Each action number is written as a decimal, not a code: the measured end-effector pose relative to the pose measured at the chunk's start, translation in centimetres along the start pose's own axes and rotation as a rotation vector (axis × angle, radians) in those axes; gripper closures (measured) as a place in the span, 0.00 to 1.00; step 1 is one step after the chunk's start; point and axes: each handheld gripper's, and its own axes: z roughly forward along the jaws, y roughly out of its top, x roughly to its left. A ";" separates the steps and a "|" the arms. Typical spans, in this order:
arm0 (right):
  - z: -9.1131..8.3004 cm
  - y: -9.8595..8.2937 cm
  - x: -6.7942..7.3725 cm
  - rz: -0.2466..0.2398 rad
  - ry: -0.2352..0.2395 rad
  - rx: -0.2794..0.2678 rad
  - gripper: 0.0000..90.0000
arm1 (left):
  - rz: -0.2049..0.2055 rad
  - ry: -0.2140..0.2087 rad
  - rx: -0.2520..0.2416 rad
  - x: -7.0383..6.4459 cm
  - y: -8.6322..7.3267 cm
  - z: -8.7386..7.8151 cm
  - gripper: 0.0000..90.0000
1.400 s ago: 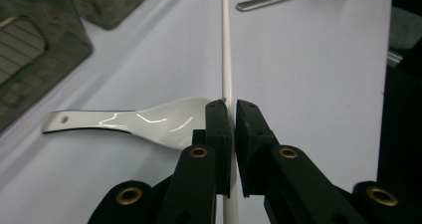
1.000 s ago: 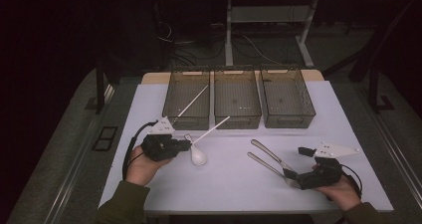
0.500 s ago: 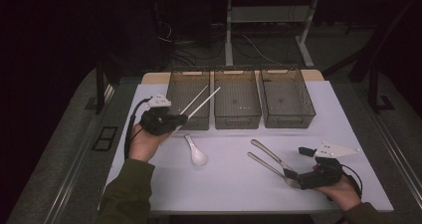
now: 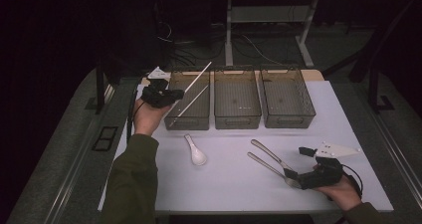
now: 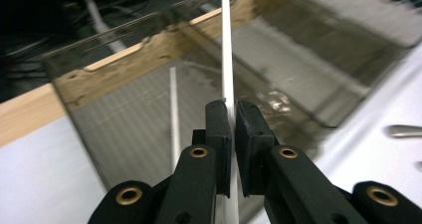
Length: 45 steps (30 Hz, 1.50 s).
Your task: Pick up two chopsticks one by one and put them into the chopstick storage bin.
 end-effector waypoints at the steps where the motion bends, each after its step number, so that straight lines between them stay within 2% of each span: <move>1: 0.0 0.0 0.0 -0.002 -0.001 0.000 0.01 | -0.012 -0.004 -0.006 0.2 0.1 0.3 0.94; 3: 0.0 0.0 0.0 -0.003 0.000 -0.001 0.01 | -0.028 -0.002 -0.012 0.6 0.1 0.9 0.93; 11: -0.1 0.0 0.0 -0.003 0.003 -0.001 0.01 | -0.057 0.027 0.025 1.7 -0.5 3.3 0.93; 19: 0.0 0.0 0.0 -0.002 0.004 0.001 0.01 | -0.092 0.023 0.051 2.8 -0.9 4.9 0.93; 23: 0.0 0.0 0.0 -0.002 0.005 0.000 0.01 | -0.095 0.028 0.070 3.1 -1.2 5.7 0.93; 28: -0.1 0.0 0.0 -0.003 0.008 0.000 0.01 | -0.101 0.029 0.094 3.2 -1.6 6.3 0.93; 33: -0.1 0.0 0.0 -0.004 0.009 -0.001 0.01 | -0.105 0.012 0.122 3.1 -1.8 6.7 0.93; 36: -0.1 0.0 0.0 -0.006 0.008 -0.001 0.01 | -0.120 0.014 0.133 3.0 -2.0 6.9 0.93; 45: -0.1 0.0 0.0 -0.005 0.007 0.000 0.01 | -0.118 0.010 0.170 3.0 -2.3 7.4 0.92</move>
